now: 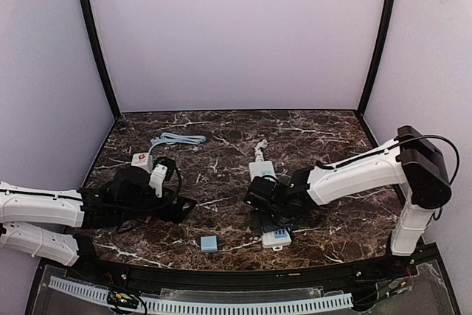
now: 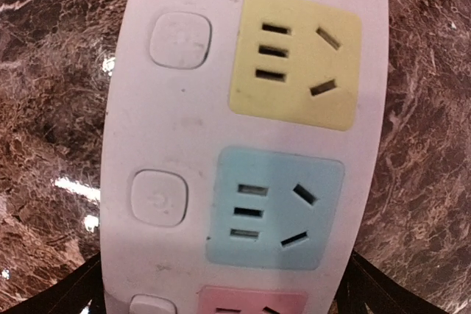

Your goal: Insert the plug

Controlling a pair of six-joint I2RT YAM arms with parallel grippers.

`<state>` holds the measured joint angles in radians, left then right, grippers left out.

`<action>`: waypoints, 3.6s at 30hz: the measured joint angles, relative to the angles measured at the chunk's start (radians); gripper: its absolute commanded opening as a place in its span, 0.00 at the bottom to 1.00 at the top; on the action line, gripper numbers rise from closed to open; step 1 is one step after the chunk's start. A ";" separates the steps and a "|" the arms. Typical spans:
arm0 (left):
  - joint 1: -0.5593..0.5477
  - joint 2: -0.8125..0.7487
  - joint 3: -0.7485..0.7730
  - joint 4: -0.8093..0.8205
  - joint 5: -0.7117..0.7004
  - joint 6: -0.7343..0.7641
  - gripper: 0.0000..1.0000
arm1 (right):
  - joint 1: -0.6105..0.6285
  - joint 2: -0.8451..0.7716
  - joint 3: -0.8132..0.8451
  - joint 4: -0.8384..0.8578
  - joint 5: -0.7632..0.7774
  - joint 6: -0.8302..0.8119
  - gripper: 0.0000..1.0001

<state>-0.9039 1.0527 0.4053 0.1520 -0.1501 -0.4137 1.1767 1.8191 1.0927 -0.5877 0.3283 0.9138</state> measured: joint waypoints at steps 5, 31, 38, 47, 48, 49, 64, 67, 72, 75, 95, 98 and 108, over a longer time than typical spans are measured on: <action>-0.068 -0.013 0.000 -0.030 0.002 -0.016 0.89 | 0.000 -0.087 -0.045 -0.038 0.008 -0.025 0.99; -0.365 0.278 0.174 -0.259 0.083 0.056 0.87 | -0.026 -0.818 -0.327 0.166 0.023 -0.329 0.99; -0.371 0.417 0.269 -0.354 0.081 0.155 0.88 | -0.026 -0.869 -0.363 0.180 0.000 -0.344 0.98; -0.371 0.510 0.361 -0.440 0.082 0.264 0.83 | -0.026 -0.908 -0.416 0.241 -0.064 -0.366 0.99; -0.371 0.520 0.372 -0.446 0.082 0.274 0.80 | -0.026 -0.913 -0.424 0.252 -0.071 -0.368 0.99; -0.371 0.530 0.385 -0.451 0.082 0.284 0.78 | -0.026 -0.917 -0.430 0.256 -0.077 -0.371 0.99; -0.373 0.561 0.441 -0.523 0.151 0.303 0.62 | -0.026 -0.998 -0.461 0.278 -0.104 -0.383 0.99; -0.375 0.561 0.441 -0.524 0.159 0.298 0.61 | -0.026 -1.001 -0.465 0.279 -0.104 -0.383 0.99; -0.375 0.562 0.442 -0.524 0.159 0.293 0.57 | -0.026 -1.001 -0.472 0.279 -0.104 -0.382 0.99; -0.375 0.564 0.443 -0.524 0.156 0.290 0.56 | -0.026 -0.998 -0.472 0.279 -0.104 -0.382 0.99; -0.378 0.563 0.443 -0.522 0.132 0.274 0.23 | -0.027 -0.971 -0.472 0.282 -0.056 -0.308 0.99; -0.380 0.561 0.443 -0.518 0.130 0.274 0.19 | -0.034 -0.960 -0.472 0.282 -0.034 -0.264 0.99; -0.407 0.545 0.486 -0.447 0.083 0.276 0.01 | -0.065 -0.994 -0.481 0.282 -0.016 -0.181 0.99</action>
<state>-1.3106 1.5974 0.8917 -0.2955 -0.0673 -0.1379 1.1114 0.8253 0.6113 -0.3058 0.3122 0.7326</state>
